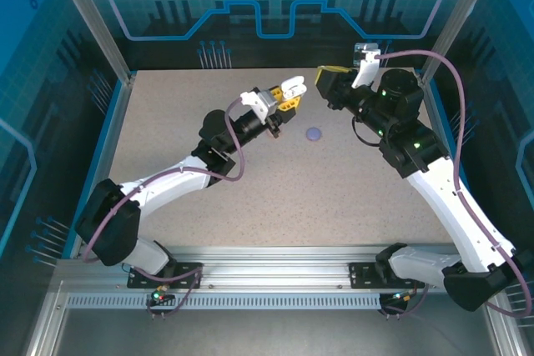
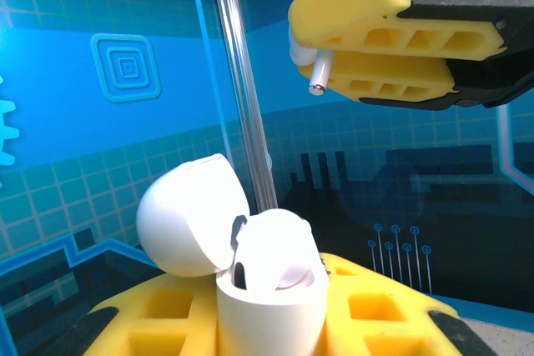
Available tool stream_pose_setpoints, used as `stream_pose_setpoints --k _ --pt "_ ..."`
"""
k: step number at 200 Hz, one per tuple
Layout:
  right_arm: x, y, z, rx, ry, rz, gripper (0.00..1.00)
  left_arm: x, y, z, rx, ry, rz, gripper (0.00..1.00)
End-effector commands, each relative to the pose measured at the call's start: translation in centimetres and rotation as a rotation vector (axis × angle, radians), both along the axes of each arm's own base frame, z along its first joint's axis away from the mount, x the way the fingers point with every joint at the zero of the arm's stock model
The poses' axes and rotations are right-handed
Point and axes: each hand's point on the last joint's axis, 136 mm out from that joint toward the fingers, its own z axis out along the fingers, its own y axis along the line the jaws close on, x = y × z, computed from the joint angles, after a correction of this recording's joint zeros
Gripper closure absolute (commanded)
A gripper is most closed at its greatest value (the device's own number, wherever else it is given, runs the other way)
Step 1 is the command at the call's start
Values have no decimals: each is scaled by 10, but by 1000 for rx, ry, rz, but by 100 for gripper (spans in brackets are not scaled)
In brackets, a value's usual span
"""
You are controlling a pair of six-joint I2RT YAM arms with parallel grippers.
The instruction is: Insert the wireless bluetooth earbuds into the charging case
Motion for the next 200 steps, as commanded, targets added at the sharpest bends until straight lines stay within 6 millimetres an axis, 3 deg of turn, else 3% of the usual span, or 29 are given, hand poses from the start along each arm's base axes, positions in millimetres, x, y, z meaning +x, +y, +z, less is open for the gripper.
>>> stream_pose_setpoints --k 1,93,200 --pt "-6 12 5 -6 -43 53 75 -7 -4 22 -20 -75 -23 100" --pt "4 31 -22 -74 19 93 76 -4 -9 22 -16 -62 -24 100" --pt "13 23 -44 -174 40 33 78 -2 -9 19 -9 -43 -18 100"
